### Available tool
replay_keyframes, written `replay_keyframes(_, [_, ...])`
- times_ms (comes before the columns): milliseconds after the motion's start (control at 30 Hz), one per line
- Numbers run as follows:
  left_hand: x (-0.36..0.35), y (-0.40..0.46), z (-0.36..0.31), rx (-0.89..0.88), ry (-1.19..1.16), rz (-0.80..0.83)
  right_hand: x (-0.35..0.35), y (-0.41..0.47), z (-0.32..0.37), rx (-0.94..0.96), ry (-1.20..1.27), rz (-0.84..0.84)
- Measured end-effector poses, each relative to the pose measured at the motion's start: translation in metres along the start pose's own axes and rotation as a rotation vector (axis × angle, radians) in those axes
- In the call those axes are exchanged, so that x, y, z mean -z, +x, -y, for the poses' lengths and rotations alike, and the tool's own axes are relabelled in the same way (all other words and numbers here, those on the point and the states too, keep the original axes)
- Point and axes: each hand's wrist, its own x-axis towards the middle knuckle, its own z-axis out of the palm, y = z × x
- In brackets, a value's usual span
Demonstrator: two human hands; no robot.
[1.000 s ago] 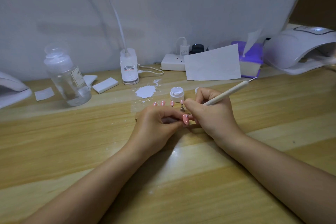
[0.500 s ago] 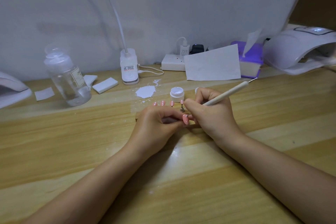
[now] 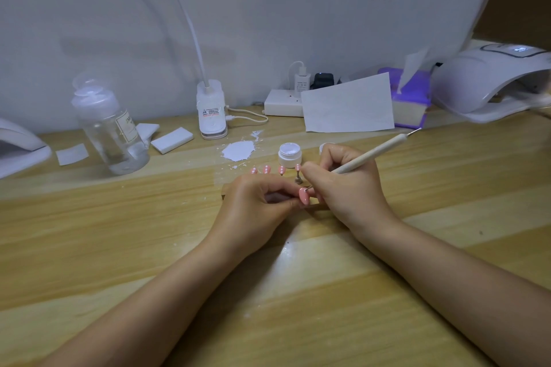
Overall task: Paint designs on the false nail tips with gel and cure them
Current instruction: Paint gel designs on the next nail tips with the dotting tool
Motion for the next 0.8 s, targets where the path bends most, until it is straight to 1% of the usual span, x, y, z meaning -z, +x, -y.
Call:
replay_keyframes(300, [-0.0005,-0.0001,0.0009,-0.011,-0.004,0.005,0.0003,-0.0006,0.0009,0.006,0.022,0.025])
replay_keyframes(800, [0.0004,-0.0002,0.0006,0.004,-0.002,0.003,0.0004,0.0001,-0.0003,0.007,0.004,0.013])
